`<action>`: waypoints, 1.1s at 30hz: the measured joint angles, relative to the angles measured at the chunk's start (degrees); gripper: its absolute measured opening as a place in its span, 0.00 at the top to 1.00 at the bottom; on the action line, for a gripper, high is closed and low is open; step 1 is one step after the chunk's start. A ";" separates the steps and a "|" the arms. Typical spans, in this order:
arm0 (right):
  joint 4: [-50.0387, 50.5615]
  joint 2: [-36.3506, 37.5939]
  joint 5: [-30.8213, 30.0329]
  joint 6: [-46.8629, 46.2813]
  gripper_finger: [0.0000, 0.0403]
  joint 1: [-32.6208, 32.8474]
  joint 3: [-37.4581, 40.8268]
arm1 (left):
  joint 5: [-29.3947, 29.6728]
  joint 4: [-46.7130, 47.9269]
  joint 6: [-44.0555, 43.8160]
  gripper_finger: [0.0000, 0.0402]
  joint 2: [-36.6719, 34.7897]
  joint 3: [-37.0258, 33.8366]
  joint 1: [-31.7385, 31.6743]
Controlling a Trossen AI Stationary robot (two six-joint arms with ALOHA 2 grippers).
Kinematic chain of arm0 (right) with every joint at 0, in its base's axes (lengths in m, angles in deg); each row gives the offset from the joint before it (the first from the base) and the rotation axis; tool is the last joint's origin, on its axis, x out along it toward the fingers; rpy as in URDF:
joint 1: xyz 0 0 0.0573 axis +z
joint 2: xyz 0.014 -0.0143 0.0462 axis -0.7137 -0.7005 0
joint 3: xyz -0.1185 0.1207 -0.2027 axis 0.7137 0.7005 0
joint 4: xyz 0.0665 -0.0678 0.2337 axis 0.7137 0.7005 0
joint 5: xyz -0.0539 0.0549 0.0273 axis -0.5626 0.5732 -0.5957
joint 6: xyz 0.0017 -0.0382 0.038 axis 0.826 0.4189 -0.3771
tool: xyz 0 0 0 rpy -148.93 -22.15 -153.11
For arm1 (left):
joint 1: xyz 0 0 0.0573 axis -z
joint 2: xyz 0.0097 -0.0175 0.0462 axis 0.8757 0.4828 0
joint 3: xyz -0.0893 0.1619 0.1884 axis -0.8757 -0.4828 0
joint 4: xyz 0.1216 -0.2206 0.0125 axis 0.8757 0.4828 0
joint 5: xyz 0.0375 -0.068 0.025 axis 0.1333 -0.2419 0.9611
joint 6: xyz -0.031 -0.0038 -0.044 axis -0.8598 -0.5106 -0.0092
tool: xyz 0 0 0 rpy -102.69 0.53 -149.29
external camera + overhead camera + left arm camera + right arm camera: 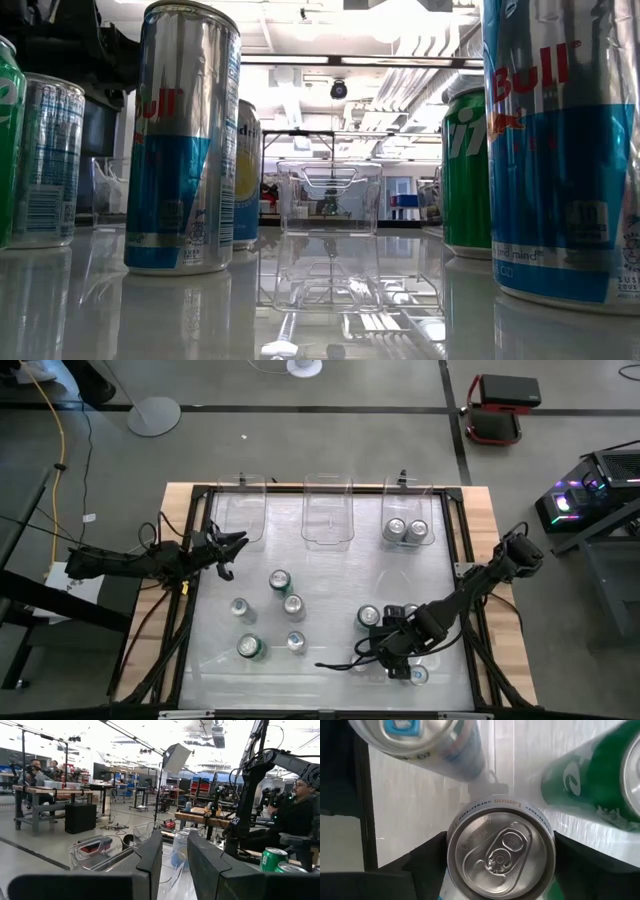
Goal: Sort soda cans
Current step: Put the bottom blue-white soda can into the right transparent bin
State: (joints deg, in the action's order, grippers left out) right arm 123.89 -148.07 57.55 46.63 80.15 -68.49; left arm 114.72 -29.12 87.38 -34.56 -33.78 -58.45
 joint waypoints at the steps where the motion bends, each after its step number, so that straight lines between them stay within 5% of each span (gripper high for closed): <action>1: -0.30 -0.05 -0.56 0.72 0.30 0.00 0.05 | 0.00 -0.01 0.00 0.81 0.00 0.00 0.00; 11: 5.78 1.82 -3.91 3.03 0.32 -1.76 -4.59 | -0.02 -0.02 0.00 0.81 0.00 0.00 0.00; 21: 19.22 2.88 -5.44 4.04 0.35 -1.68 -26.04 | -0.02 -0.04 -0.04 0.81 0.00 0.00 -0.02; 27: 35.81 3.03 -10.35 9.51 0.35 -3.88 -34.25 | -0.02 -0.06 -0.02 0.81 0.00 0.00 -0.02; 33: 33.16 6.44 -9.97 23.56 0.35 -13.41 -29.03 | -0.02 0.05 -0.02 0.81 0.00 -0.02 -0.02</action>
State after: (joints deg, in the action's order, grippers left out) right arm 157.05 -141.63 47.57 70.19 66.74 -97.52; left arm 114.70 -29.06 87.36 -34.56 -33.80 -58.48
